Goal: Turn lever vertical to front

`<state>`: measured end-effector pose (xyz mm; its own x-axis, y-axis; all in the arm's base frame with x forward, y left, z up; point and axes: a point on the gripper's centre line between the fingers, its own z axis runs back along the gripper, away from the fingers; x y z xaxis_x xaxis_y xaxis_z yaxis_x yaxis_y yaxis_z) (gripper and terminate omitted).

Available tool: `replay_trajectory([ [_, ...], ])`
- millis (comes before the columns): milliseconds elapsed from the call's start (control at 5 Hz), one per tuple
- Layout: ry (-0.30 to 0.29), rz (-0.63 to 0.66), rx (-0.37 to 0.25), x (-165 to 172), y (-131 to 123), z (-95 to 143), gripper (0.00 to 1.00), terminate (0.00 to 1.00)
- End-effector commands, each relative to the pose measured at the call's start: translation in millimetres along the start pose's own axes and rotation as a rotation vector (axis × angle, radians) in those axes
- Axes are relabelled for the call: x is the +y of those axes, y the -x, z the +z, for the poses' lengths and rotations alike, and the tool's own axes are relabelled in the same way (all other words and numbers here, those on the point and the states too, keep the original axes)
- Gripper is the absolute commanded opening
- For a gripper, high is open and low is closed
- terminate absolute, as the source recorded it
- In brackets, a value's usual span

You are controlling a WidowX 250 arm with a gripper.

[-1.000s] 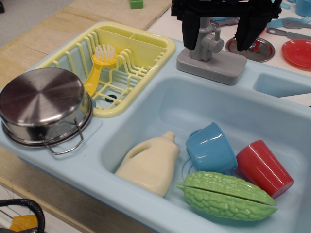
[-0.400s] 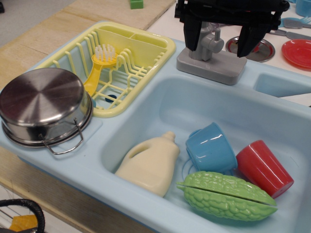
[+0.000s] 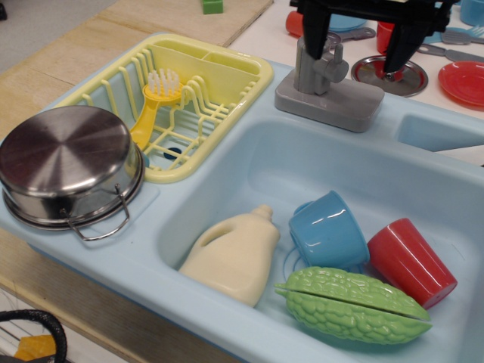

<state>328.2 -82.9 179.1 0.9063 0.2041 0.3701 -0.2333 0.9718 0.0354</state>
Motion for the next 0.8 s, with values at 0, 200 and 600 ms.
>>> replay_trajectory([
  [0, 0.028, -0.007, -0.023, 3, -16, 4, 1.0, 0.0],
  [200, 0.056, 0.011, -0.004, 4, -16, -6, 1.0, 0.0],
  [600, 0.074, 0.039, 0.017, 10, -10, -11, 0.0, 0.0],
])
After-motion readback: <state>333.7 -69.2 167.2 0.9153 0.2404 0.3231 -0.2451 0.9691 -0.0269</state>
